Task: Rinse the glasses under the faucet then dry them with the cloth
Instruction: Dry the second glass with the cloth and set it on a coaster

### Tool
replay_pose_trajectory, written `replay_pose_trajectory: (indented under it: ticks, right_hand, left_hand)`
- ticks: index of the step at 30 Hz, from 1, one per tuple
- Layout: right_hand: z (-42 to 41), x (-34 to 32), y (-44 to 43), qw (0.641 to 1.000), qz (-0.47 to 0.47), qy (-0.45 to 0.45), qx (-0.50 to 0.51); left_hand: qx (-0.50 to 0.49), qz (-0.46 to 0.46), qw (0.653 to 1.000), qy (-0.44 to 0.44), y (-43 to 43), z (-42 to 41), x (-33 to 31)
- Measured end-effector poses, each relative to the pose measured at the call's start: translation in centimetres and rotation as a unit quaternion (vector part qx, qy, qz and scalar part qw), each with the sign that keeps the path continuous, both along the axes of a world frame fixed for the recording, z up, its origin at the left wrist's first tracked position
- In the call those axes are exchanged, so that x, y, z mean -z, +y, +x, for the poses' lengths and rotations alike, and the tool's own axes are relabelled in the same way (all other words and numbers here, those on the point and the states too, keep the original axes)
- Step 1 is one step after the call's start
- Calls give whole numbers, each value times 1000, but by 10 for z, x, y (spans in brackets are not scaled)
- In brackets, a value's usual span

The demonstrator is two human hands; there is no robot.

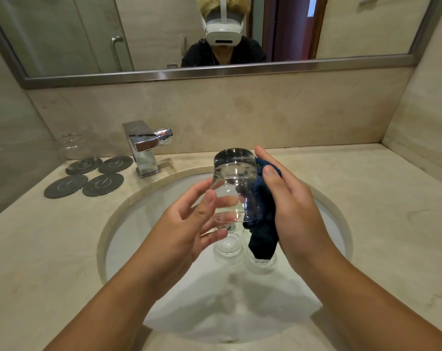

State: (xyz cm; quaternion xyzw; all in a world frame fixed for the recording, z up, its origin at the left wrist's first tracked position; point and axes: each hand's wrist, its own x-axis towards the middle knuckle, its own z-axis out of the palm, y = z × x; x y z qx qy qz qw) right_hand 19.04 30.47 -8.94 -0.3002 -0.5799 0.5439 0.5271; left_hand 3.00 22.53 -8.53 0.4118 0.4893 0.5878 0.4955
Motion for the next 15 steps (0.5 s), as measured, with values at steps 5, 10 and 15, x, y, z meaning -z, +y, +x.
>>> replay_pose_trajectory:
  ticks: [5, 10, 15]
  right_hand:
    - [2, 5, 3, 997, 45, -47, 46]
    - [-1, 9, -2, 990, 99, -92, 50]
    - [-3, 10, -1, 992, 95, -82, 29]
  left_hand:
    - [-67, 14, 997, 29, 2, 3, 1]
    - [-50, 4, 997, 54, -1, 5, 0]
    - [-59, -2, 997, 54, -2, 4, 1]
